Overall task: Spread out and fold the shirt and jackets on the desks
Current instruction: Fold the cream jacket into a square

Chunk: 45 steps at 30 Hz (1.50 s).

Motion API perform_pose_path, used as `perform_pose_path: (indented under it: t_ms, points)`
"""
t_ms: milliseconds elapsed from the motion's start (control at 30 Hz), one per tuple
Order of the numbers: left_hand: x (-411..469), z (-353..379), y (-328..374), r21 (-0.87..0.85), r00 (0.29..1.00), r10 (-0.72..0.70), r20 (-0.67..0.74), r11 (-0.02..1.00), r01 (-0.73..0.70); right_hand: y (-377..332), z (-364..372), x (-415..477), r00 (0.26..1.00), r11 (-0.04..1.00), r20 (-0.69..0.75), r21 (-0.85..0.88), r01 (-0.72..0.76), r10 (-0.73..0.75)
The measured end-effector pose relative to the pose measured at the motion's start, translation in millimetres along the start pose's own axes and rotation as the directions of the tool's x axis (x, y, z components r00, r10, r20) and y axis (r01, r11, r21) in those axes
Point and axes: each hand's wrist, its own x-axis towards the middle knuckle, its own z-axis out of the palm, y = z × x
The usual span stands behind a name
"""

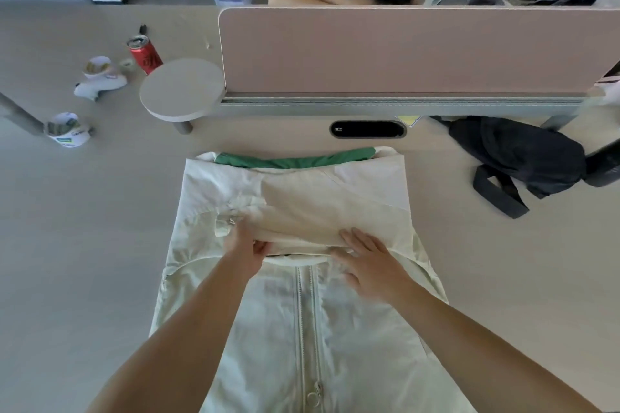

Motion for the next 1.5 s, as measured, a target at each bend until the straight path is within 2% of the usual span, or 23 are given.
perform_pose_path:
  t_ms: [100, 200, 267, 300, 333, 400, 467, 533, 633, 700, 733, 833, 967, 1067, 1167, 1200, 1267, 1367, 1433, 1500]
  points:
    - [8.7, -15.7, -8.3, 0.081, 1.0, -0.011, -0.017, 0.997, 0.013, 7.0, -2.0, -0.9, 0.996, 0.999, -0.079, 0.03, -0.029, 0.031]
    - [8.3, -22.8, -10.5, 0.068, 0.999, -0.051, -0.008, 0.996, 0.051, 16.8, -3.6, -3.8, 0.947, 0.977, -0.244, 0.096, -0.189, 0.207]
    - [6.9, -31.0, -11.2, 0.211, 0.996, -0.089, 0.01, 0.974, 0.085, 24.0, -5.2, -4.6, 0.889, 0.934, -0.288, 0.148, -0.326, 0.356]
    - [4.3, -35.4, -10.7, 0.35, 0.994, -0.105, 0.012, 0.932, 0.095, 27.5, -5.3, -5.2, 0.858, 0.9, -0.275, 0.166, -0.403, 0.435]
    - [-0.2, -38.5, -8.9, 0.503, 0.991, -0.133, 0.022, 0.858, 0.104, 30.6, -6.0, -6.1, 0.822, 0.862, -0.258, 0.181, -0.474, 0.507]
    - [-10.2, -38.4, -4.4, 0.783, 0.976, -0.214, 0.045, 0.614, 0.098, 36.3, -9.6, -9.7, 0.736, 0.772, -0.236, 0.242, -0.588, 0.635]
    - [-21.9, -20.9, 2.0, 0.917, 0.951, -0.294, 0.097, 0.398, 0.029, 43.6, -16.3, -15.9, 0.625, 0.658, -0.222, 0.357, -0.663, 0.749]
    - [-30.9, 14.2, 5.2, 0.959, 0.944, -0.275, 0.183, 0.259, -0.11, 53.4, -20.7, -24.4, 0.514, 0.523, -0.166, 0.483, -0.702, 0.842]
    - [-39.7, 93.6, -3.0, 0.924, 0.912, -0.151, 0.382, 0.094, -0.371, 72.5, -15.7, -37.1, 0.335, 0.281, -0.022, 0.598, -0.751, 0.942]
    - [-41.3, 150.1, -12.1, 0.822, 0.837, -0.07, 0.542, -0.164, -0.546, 84.2, -11.5, -41.9, 0.255, 0.181, 0.031, 0.625, -0.76, 0.966]
    - [-40.5, 177.9, -17.7, 0.748, 0.787, -0.043, 0.616, -0.283, -0.6, 89.6, -9.3, -43.7, 0.248, 0.185, 0.019, 0.613, -0.768, 0.969]
    - [-23.7, 253.0, -39.6, 0.582, 0.668, -0.027, 0.743, -0.465, -0.667, 104.8, 2.8, -47.6, 0.331, 0.35, -0.126, 0.475, -0.807, 0.935]
    - [5.3, 312.8, -94.6, 0.44, 0.598, -0.055, 0.8, -0.624, -0.646, 123.3, 30.3, -54.9, 0.507, 0.576, -0.286, 0.272, -0.771, 0.813]
    - [26.0, 300.9, -138.1, 0.383, 0.566, -0.097, 0.819, -0.642, -0.664, 138.8, 51.5, -62.4, 0.521, 0.704, -0.522, 0.247, -0.666, 0.675]
    - [52.0, 273.5, -152.6, 0.269, 0.465, -0.059, 0.883, -0.749, -0.606, 150.4, 61.1, -66.9, 0.508, 0.803, -0.657, 0.273, -0.529, 0.558]
    - [56.9, 271.3, -151.9, 0.252, 0.432, -0.042, 0.901, -0.76, -0.6, 152.8, 61.1, -67.8, 0.525, 0.821, -0.653, 0.291, -0.492, 0.546]
    - [59.3, 275.0, -148.4, 0.24, 0.412, -0.036, 0.911, -0.765, -0.597, 155.7, 56.8, -71.5, 0.57, 0.83, -0.612, 0.315, -0.461, 0.549]
    - [62.5, 280.9, -142.4, 0.265, 0.422, 0.0, 0.907, -0.778, -0.57, 155.5, 45.6, -78.3, 0.642, 0.788, -0.458, 0.385, -0.48, 0.615]
    - [64.2, 281.2, -135.5, 0.288, 0.454, 0.01, 0.891, -0.785, -0.549, 150.9, 41.3, -78.9, 0.68, 0.745, -0.336, 0.455, -0.488, 0.651]
    - [62.7, 278.8, -128.8, 0.308, 0.471, 0.016, 0.882, -0.776, -0.55, 141.5, 44.9, -77.9, 0.693, 0.774, -0.359, 0.395, -0.494, 0.625]
